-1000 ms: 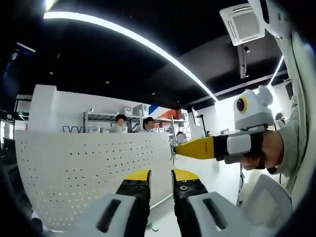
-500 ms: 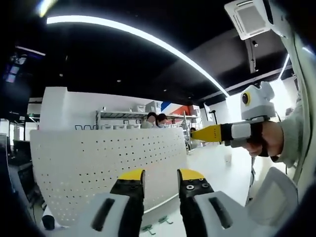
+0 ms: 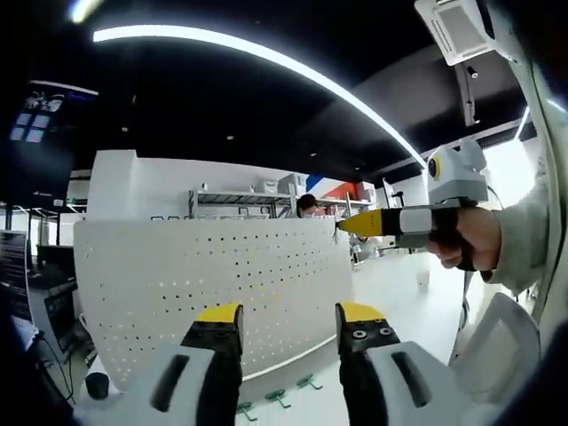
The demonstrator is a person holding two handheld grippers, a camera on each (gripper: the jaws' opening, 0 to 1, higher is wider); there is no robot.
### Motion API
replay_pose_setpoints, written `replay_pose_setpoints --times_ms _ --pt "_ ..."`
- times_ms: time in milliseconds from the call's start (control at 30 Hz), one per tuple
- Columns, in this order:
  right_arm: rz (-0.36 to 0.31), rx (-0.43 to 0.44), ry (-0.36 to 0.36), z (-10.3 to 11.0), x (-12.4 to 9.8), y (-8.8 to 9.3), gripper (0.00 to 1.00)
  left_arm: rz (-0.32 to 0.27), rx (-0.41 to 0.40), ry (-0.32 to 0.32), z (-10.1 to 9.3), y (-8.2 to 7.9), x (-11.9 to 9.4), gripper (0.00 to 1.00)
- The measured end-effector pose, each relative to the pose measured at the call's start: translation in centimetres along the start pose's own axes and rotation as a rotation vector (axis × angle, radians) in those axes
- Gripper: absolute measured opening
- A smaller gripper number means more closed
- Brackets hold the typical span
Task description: Insert the hook assembly into the mounting plate slot until the hook locks in place.
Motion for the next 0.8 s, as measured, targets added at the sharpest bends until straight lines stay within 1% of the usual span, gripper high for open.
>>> replay_pose_setpoints --times_ms 233,367,500,667,767,800 --pt "-0.007 -0.021 0.018 -0.3 2.1 0.4 0.01 0.005 -0.004 -0.009 0.3 0.5 -0.4 0.45" --pt "-0.019 -0.024 0.060 -1.3 3.2 1.0 0.01 0.008 -0.005 -0.013 0.4 0.7 -0.5 0.46" --pt "-0.015 -0.036 0.082 -2.0 4.0 1.5 0.01 0.012 -0.006 -0.018 0.5 0.9 -0.7 0.49" --pt "-0.007 -0.070 0.115 -3.1 5.8 2.0 0.01 0.019 -0.003 -0.021 0.5 1.1 -0.9 0.51" --pt "-0.004 -0.059 0.127 -3.6 6.6 2.1 0.01 0.023 -0.004 -0.023 0.4 1.4 -1.0 0.52" --pt "-0.004 -0.066 0.134 -3.9 7.0 2.2 0.01 0.031 -0.005 -0.024 0.3 1.7 -1.1 0.53"
Point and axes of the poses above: the point that each gripper's makers call its tool centre point, and the gripper's own axes: x roughly forward along the fingers, z roughly to its left, y roughly out of its underside, the point moved 4 cm from there along -x, roughly backward along the fingers, and after that the axes turned 1 degree about x, right-handed, at the moved point
